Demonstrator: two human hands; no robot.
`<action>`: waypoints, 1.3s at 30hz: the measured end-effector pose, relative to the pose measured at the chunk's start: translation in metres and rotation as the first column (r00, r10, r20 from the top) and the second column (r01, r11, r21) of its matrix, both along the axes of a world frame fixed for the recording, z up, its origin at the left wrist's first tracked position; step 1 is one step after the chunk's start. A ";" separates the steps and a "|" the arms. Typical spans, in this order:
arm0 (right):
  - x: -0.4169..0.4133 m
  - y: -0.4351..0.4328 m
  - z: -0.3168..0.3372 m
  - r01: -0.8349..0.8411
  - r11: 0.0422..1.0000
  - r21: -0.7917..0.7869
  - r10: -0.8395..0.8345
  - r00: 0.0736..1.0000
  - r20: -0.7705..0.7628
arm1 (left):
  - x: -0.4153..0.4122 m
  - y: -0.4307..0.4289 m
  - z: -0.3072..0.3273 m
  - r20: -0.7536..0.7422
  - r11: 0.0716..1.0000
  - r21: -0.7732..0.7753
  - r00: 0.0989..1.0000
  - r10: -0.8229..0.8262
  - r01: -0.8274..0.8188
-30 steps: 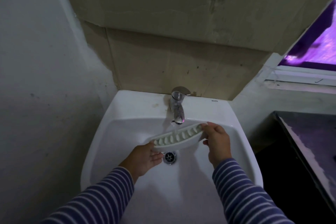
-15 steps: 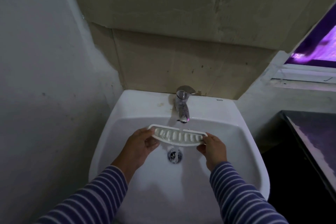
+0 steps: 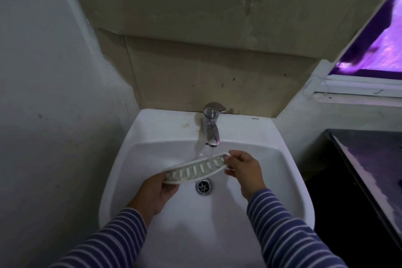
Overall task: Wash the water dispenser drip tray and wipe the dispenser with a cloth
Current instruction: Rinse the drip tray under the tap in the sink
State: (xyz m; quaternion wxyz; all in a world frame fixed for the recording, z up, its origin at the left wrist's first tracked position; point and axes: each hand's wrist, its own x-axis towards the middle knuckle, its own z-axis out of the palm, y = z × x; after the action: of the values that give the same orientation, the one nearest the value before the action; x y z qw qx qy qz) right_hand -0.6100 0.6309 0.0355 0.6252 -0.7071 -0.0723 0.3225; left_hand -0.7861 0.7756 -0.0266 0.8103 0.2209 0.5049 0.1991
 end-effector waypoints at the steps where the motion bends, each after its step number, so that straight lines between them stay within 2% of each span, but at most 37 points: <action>1: 0.001 -0.001 0.002 -0.014 1.000 0.007 0.013 1.000 0.015 | 0.002 -0.001 -0.002 0.001 0.999 -0.005 1.000 -0.031 0.031; 4: 0.007 -0.006 0.004 -0.025 0.999 0.021 0.023 0.998 0.052 | 0.006 -0.004 -0.005 0.041 0.995 0.038 0.995 -0.095 0.094; 7: 0.015 -0.014 0.002 0.040 0.999 0.020 -0.041 0.996 0.073 | 0.011 -0.004 -0.001 0.047 0.985 0.141 0.993 -0.105 0.097; 12: 0.021 -0.023 -0.005 0.136 0.987 -0.088 -0.124 0.983 0.135 | 0.007 0.001 0.006 0.032 0.916 0.317 0.963 -0.269 0.245; 16: 0.021 -0.019 -0.005 0.107 0.970 -0.217 -0.088 0.992 0.095 | 0.002 0.007 0.010 -0.001 0.896 0.314 0.944 -0.331 0.315; 18: 0.019 -0.013 0.002 0.070 0.949 -0.307 -0.022 0.987 0.157 | 0.002 0.007 0.011 -0.051 0.906 0.287 0.950 -0.309 0.311; 20: 0.015 -0.003 0.017 0.027 0.947 -0.320 0.057 0.967 0.250 | 0.003 0.005 0.011 -0.093 0.917 0.265 0.955 -0.282 0.297; 23: 0.009 0.016 0.045 -0.058 0.966 -0.252 0.167 0.883 0.439 | 0.005 -0.001 0.009 -0.098 0.941 0.212 0.963 -0.250 0.265; 27: 0.000 0.042 0.085 -0.124 0.965 -0.230 0.252 0.666 0.702 | 0.007 -0.007 0.007 -0.073 0.959 0.149 0.970 -0.233 0.242; 29: -0.003 0.050 0.096 -0.185 0.949 -0.256 0.316 0.556 0.769 | 0.008 -0.010 0.005 -0.065 0.963 0.135 0.972 -0.225 0.232; 32: -0.006 0.055 0.096 -0.245 0.889 -0.388 0.458 0.415 0.787 | 0.010 -0.011 0.001 -0.068 0.965 0.130 0.973 -0.220 0.227; 34: -0.007 0.052 0.092 -0.227 0.887 -0.402 0.461 0.379 0.803 | 0.010 -0.011 -0.001 -0.061 0.965 0.130 0.974 -0.220 0.226; 39: -0.007 0.038 0.082 -0.232 0.883 -0.407 0.467 0.359 0.808 | 0.009 -0.010 -0.003 -0.048 0.970 0.109 0.976 -0.212 0.216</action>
State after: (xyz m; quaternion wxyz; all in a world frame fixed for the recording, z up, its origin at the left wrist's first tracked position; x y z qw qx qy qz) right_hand -0.6172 0.6689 0.1180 0.3244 -0.8011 -0.5019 0.0344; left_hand -0.7772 0.7660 -0.0294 0.8040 0.3235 0.4804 0.1350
